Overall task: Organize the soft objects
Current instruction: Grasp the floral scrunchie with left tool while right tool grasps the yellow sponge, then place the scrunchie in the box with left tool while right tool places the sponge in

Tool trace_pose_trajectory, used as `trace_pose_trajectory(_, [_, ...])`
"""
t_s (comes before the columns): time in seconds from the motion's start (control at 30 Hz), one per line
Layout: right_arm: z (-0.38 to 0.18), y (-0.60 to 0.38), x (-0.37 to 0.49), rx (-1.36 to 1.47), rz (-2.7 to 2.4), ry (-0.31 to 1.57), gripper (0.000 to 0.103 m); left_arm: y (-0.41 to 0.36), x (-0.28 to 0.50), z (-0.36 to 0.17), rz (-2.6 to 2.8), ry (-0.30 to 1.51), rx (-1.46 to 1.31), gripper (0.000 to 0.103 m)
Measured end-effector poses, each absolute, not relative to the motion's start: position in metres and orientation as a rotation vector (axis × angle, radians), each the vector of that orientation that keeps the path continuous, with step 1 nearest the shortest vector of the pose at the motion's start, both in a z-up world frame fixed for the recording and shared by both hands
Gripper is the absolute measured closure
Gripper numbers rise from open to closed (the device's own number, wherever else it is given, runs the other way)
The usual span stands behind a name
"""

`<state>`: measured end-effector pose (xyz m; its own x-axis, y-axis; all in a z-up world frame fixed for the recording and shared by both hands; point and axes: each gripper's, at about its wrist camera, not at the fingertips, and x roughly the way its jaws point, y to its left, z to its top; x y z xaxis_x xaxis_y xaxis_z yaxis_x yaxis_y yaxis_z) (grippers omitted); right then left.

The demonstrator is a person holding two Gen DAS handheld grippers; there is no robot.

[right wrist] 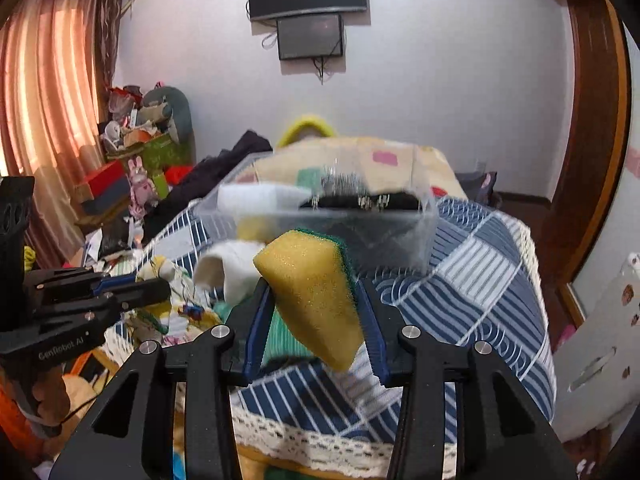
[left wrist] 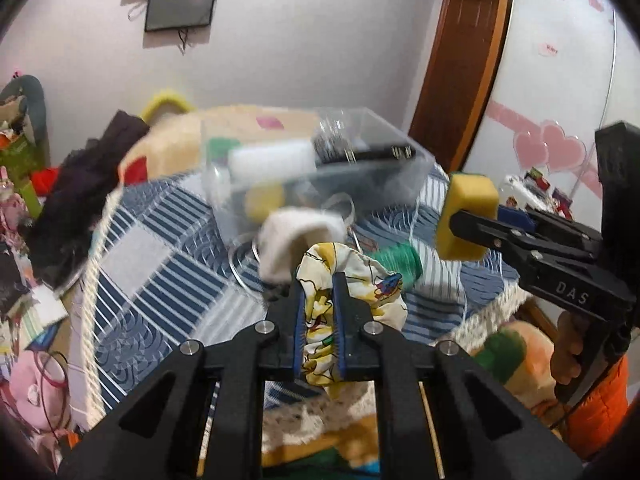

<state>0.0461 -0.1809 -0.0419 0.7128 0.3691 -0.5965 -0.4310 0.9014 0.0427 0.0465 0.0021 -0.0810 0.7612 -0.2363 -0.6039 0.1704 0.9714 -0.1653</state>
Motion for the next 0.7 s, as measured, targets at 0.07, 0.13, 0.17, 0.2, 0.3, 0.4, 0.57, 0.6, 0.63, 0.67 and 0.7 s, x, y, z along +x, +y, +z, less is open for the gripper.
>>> trace_pose_trajectory(0.07, [-0.036,-0.181,0.048,-0.100,0.441,0.614,0.064,0.006,0.051,-0.070,-0.205,0.639,-0.106,0.092])
trace_pose_trajectory(0.13, [-0.029,-0.180,0.051,-0.095,0.438,0.590,0.064,0.010,0.056,-0.060,-0.191,0.612,-0.113,0.092])
trace_pose_trajectory(0.17, [-0.026,-0.180,0.052,-0.094,0.436,0.579,0.064,0.014,0.059,-0.054,-0.184,0.593,-0.121,0.092])
trace_pose_trajectory(0.2, [-0.022,-0.180,0.055,-0.093,0.432,0.563,0.064,0.016,0.060,-0.050,-0.186,0.585,-0.129,0.091])
trace_pose_trajectory(0.3, [-0.014,-0.179,0.060,-0.089,0.427,0.534,0.064,0.024,0.067,-0.036,-0.204,0.552,-0.171,0.091])
trace_pose_trajectory(0.4, [-0.005,-0.179,0.067,-0.094,0.414,0.498,0.064,0.029,0.074,-0.024,-0.188,0.513,-0.173,0.091])
trace_pose_trajectory(0.57, [0.001,-0.177,0.080,-0.080,0.403,0.466,0.064,0.032,0.092,-0.012,-0.145,0.469,-0.158,0.091])
trace_pose_trajectory(0.6, [0.001,-0.176,0.083,-0.077,0.401,0.463,0.064,0.033,0.097,-0.010,-0.139,0.465,-0.159,0.091])
trace_pose_trajectory(0.63, [0.001,-0.175,0.087,-0.077,0.395,0.460,0.064,0.034,0.101,-0.010,-0.134,0.463,-0.161,0.091])
trace_pose_trajectory(0.67, [0.001,-0.174,0.089,-0.077,0.391,0.458,0.064,0.035,0.107,-0.008,-0.130,0.460,-0.164,0.091])
trace_pose_trajectory(0.7, [0.002,-0.174,0.093,-0.075,0.386,0.454,0.064,0.037,0.113,-0.007,-0.125,0.457,-0.169,0.091])
